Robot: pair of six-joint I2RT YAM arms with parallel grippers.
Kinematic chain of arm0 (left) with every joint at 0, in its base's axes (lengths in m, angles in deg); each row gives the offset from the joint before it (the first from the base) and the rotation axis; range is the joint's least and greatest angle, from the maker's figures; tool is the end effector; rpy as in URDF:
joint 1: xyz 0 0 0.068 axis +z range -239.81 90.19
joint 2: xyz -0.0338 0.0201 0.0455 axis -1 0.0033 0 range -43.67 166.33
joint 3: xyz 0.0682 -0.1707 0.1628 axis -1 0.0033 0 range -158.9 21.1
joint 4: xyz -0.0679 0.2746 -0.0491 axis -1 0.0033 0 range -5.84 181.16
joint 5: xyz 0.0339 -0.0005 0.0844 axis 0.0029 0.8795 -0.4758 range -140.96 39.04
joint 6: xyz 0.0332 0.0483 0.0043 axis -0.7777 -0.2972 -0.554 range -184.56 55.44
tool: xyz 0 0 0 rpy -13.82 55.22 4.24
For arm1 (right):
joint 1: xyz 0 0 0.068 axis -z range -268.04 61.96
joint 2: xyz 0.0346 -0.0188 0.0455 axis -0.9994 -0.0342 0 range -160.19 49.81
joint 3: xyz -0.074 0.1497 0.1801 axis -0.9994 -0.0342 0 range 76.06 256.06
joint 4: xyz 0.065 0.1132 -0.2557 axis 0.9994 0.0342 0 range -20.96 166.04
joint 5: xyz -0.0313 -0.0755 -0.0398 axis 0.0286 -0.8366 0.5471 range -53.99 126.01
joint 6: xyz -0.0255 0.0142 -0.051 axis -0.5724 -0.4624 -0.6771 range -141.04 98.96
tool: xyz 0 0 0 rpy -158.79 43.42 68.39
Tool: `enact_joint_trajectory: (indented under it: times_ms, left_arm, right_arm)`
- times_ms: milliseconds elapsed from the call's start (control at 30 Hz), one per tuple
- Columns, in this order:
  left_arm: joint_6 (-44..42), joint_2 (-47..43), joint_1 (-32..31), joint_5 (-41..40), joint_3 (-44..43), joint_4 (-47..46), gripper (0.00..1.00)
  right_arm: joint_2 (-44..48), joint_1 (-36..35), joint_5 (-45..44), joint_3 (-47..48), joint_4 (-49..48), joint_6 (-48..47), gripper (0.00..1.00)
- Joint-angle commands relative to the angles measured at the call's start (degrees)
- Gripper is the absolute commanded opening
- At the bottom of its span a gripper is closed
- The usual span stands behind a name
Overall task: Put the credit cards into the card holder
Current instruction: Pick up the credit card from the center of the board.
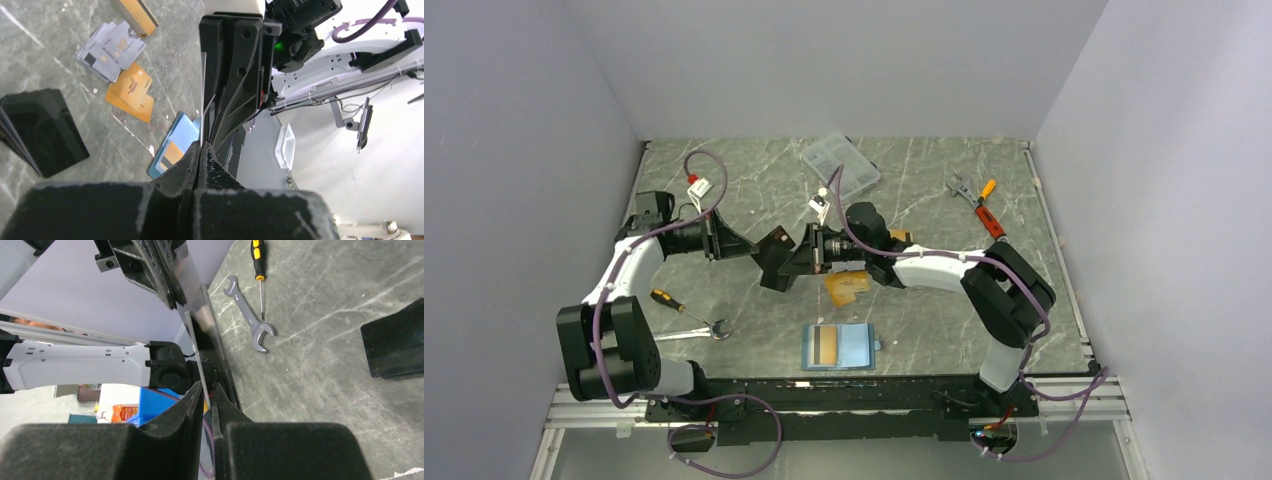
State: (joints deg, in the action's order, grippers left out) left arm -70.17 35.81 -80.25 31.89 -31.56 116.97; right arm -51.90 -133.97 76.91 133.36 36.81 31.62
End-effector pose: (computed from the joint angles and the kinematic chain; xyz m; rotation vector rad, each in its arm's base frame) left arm 0.2901 0.0061 0.2075 0.3978 1.9563 -1.6285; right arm 0.2637 0.3126 0.1743 -0.4987 2.0956 1.7641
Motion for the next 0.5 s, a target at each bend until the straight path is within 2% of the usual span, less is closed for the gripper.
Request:
enact_joint_trajectory:
  times_ms: [0,233,467]
  left_arm:
    - [13.56,-4.37,1.87,-0.46,3.48,-12.58,0.0]
    - [12.81,-4.02,0.97,-8.03,3.33,-10.9,0.0]
    - [9.88,5.26,-5.87,-17.11,1.71,-9.34,0.0]
  right_arm:
    - [2.32,0.43,-0.82,-1.77,-0.95,-0.46,0.12]
    - [4.91,1.35,-0.31,-4.53,-0.27,-0.42,0.01]
    - [15.12,3.76,-2.94,-13.16,4.0,-1.85,0.0]
